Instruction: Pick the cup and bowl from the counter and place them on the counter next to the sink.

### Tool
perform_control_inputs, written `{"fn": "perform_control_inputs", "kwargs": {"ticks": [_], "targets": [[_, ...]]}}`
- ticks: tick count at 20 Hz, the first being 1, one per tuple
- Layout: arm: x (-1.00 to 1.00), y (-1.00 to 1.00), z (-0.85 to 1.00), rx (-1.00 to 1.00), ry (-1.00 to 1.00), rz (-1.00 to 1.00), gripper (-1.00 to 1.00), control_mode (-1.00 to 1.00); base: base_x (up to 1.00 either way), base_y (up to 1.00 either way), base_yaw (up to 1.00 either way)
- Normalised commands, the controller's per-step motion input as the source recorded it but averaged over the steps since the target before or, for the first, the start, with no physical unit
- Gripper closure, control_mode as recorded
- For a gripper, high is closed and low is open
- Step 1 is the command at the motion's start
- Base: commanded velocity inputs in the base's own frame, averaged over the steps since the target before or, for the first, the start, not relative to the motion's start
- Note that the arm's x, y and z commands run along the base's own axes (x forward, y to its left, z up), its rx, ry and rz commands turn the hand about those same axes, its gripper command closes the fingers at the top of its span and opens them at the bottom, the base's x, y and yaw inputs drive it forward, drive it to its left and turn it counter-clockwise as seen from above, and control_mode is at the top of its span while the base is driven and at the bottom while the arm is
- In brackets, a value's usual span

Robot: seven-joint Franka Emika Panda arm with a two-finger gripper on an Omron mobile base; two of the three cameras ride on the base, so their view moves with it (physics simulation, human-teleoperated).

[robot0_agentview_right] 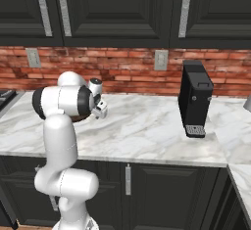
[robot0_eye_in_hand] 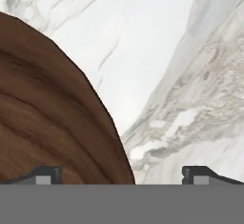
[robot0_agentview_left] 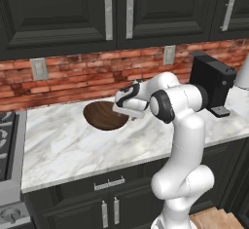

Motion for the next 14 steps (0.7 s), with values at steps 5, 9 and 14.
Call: {"fn": "perform_control_inputs", "kwargs": {"ticks": [5,9,14], "targets": [[0.02,0.1,0.0,0.0,0.0,0.0,-1.0,-1.0,0.0,0.0,0.0],[0.0,0.06,0.0,0.0,0.0,0.0,-1.0,-1.0,0.0,0.0,0.0],[0.0,0.1,0.0,0.0,0.0,0.0,1.0,-1.0,0.0,0.0,0.0]]}}
